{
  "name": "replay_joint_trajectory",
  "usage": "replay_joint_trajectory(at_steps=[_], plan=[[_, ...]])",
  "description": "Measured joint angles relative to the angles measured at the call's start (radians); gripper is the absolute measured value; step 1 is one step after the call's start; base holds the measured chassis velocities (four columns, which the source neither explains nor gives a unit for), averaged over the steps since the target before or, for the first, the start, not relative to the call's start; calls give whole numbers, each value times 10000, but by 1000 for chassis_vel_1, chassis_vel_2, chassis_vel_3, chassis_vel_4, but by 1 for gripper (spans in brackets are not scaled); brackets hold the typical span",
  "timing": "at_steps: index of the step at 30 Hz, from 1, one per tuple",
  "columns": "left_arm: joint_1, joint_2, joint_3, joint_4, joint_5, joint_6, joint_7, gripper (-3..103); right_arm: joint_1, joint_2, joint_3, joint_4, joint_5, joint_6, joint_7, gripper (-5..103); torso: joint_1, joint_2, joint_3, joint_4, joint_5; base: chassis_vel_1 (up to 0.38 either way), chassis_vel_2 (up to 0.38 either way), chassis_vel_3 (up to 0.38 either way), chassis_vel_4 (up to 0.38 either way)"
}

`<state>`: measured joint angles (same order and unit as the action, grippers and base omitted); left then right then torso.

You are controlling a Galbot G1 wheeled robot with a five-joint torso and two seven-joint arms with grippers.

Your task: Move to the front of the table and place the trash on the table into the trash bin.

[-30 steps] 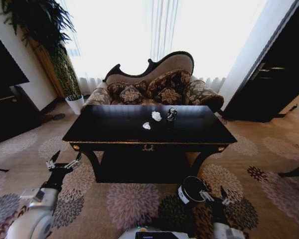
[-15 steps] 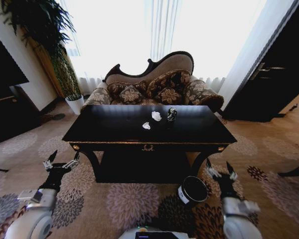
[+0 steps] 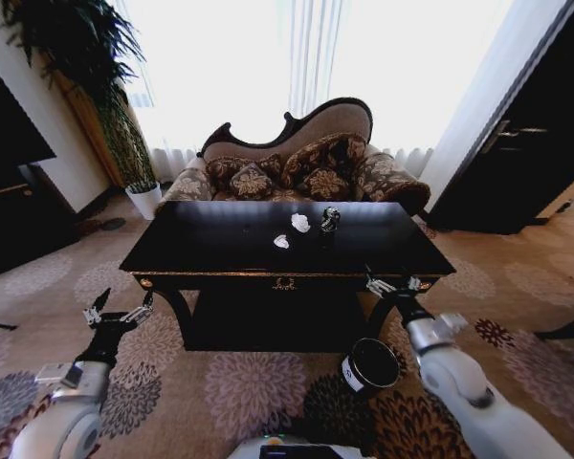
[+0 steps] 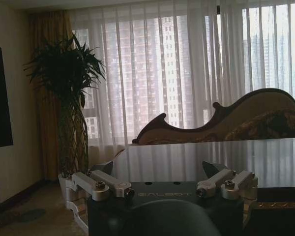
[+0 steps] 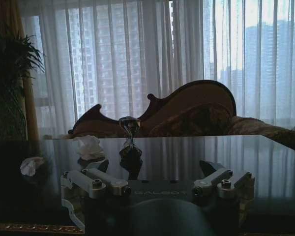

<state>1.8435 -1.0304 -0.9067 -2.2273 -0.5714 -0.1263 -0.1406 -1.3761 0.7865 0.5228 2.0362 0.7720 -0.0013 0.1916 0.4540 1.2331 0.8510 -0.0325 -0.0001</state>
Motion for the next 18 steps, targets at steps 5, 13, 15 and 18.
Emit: replay_joint_trajectory(at_steps=[5,13,15,18], plan=[[-2,3,3,0,-3,2,-1,100,1743,-831,-1265,-844,804,-471,202,100,0,0,0,-2,-1,0,0,0,0],[-3,6,6,1,-7,8,-4,100,4568,-919,-3321,-2179,1407,-767,319,100,1,0,0,1,-3,0,0,0,0],[-3,5,6,2,-8,8,-7,100,5148,-846,-3838,-2563,1439,-771,283,100,0,-1,-1,1,-3,0,0,0,0],[-5,6,6,3,-10,9,-6,100,5892,-691,-4397,-3088,1429,-767,206,100,0,0,-1,-1,1,0,0,0,0]])
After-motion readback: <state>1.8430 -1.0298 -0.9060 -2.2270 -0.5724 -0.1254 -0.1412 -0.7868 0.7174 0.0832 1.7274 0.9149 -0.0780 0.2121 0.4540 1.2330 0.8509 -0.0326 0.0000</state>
